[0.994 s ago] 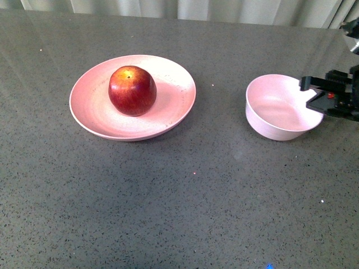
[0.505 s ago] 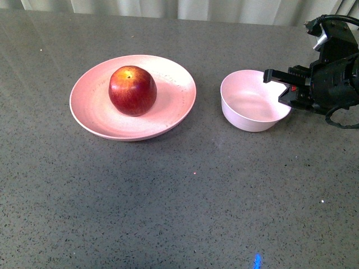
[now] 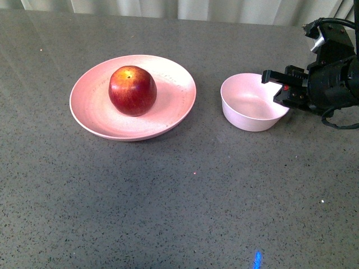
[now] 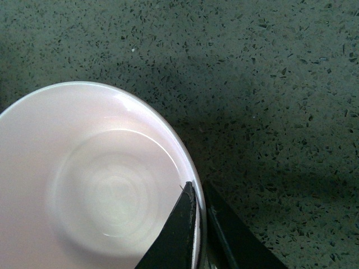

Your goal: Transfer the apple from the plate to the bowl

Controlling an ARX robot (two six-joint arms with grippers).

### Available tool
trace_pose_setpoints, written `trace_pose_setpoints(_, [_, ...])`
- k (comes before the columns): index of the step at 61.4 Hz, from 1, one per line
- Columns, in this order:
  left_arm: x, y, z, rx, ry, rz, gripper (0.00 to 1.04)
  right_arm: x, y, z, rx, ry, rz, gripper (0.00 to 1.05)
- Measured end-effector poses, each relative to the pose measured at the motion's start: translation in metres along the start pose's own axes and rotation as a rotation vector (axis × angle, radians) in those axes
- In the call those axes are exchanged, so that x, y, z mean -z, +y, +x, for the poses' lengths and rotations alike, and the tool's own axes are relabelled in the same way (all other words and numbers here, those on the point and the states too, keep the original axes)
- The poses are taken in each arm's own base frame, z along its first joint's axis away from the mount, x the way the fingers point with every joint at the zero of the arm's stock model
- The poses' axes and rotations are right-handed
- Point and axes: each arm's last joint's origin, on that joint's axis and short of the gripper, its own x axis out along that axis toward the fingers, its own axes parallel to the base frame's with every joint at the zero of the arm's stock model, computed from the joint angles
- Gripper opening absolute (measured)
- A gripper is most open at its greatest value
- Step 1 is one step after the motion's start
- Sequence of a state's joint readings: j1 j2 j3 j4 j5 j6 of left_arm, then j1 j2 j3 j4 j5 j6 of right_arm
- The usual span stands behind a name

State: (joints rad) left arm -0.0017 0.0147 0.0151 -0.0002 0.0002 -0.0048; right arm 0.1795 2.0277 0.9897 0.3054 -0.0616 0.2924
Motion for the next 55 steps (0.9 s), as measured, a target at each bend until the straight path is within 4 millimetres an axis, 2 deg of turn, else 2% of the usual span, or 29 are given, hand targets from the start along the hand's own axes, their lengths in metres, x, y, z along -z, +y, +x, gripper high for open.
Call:
trace_pose_setpoints(7, [0.0, 0.0, 0.0, 0.0, 0.0, 0.0, 0.96, -0.003, -0.003, -0.008, -0.027, -0.021, 0.015, 0.39])
trace_pose_setpoints(10, [0.0, 0.0, 0.0, 0.0, 0.0, 0.0, 0.96, -0.01, -0.006, -0.018, -0.05, -0.054, 0.026, 0.49])
trace_pose_setpoints(16, [0.0, 0.0, 0.0, 0.0, 0.0, 0.0, 0.96, -0.023, -0.011, -0.037, -0.081, -0.116, 0.042, 0.63])
trace_pose_setpoints(30, [0.0, 0.0, 0.0, 0.0, 0.0, 0.0, 0.96, -0.052, -0.031, -0.106, -0.141, -0.305, 0.026, 0.97])
trace_pose_setpoints(35, [0.0, 0.0, 0.0, 0.0, 0.0, 0.0, 0.96, -0.054, -0.037, -0.125, -0.126, -0.378, 0.001, 0.94])
trace_pose_setpoints(39, [0.0, 0.0, 0.0, 0.0, 0.0, 0.0, 0.96, -0.051, -0.038, -0.137, -0.004, -0.585, -0.077, 0.84])
trace_pose_setpoints(44, [0.0, 0.0, 0.0, 0.0, 0.0, 0.0, 0.96, -0.031, -0.04, -0.149, 0.095, -0.738, -0.156, 0.68])
trace_pose_setpoints(49, [0.0, 0.0, 0.0, 0.0, 0.0, 0.0, 0.96, -0.014, -0.041, -0.156, 0.106, -0.755, -0.192, 0.56])
trace_pose_setpoints(55, [0.0, 0.0, 0.0, 0.0, 0.0, 0.0, 0.96, 0.011, -0.041, -0.172, 0.114, -0.757, -0.215, 0.31])
